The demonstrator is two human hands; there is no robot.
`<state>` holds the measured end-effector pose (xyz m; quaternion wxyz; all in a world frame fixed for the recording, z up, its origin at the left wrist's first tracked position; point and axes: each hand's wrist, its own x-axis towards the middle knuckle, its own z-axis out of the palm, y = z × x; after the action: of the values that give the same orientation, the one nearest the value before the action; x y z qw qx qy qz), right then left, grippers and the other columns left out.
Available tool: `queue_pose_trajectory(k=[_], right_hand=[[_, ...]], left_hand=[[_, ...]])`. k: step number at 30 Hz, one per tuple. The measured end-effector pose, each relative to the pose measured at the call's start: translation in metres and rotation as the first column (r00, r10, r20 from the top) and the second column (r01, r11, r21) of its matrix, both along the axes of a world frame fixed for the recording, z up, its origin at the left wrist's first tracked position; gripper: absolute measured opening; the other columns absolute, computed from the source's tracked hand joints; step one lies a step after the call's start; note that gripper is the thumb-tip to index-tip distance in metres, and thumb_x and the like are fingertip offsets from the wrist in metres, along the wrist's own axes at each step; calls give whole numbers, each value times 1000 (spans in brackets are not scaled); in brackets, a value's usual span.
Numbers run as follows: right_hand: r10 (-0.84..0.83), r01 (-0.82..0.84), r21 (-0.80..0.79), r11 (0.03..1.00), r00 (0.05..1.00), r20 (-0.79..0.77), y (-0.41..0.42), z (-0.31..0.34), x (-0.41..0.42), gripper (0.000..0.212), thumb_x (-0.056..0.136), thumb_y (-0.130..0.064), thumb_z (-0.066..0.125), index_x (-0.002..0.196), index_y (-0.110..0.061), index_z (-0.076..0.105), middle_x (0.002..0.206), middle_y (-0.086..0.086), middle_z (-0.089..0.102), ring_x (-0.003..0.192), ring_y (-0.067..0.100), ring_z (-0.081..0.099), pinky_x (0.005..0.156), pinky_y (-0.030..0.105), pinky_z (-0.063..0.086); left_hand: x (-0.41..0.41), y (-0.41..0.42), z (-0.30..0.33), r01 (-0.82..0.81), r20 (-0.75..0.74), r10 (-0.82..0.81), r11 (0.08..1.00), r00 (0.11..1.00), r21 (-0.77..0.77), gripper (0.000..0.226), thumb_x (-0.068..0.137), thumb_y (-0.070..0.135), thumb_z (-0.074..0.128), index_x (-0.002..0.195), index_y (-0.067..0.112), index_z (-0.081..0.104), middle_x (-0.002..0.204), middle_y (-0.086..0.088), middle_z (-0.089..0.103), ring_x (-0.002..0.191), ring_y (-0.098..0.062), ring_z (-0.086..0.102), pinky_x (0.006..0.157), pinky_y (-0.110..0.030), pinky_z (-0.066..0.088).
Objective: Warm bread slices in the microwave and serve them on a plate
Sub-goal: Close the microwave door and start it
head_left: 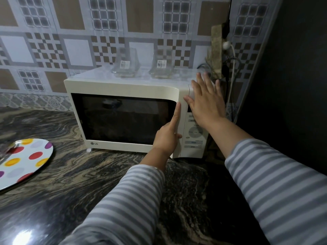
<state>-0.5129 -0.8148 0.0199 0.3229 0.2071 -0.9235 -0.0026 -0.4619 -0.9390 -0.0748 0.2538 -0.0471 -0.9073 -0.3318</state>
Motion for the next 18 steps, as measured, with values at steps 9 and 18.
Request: queue_pose_trajectory(k=[9,18], right_hand=[[81,-63,-150,987,990,116,22,-112,55,65,95,-52,15,154,-24,9,160,16,2,148,30,-1,115,57,0],[-63,154,-204,967,916,396,36,-181,63,65,99,-40,35,152,-36,-3,160,16,-6,147,33,5,118,51,11]], left_hand=[[45,17,-48,-46,88,47,999,995,-21,101,88,5,51,144,44,-23,131,-13,43,109,-32,50,86,-50,49],[73,33,-116,-84,408,252,918,878,-387,58,99,48,27,153,32,14,161,3,12,149,-16,1,119,-47,-2]])
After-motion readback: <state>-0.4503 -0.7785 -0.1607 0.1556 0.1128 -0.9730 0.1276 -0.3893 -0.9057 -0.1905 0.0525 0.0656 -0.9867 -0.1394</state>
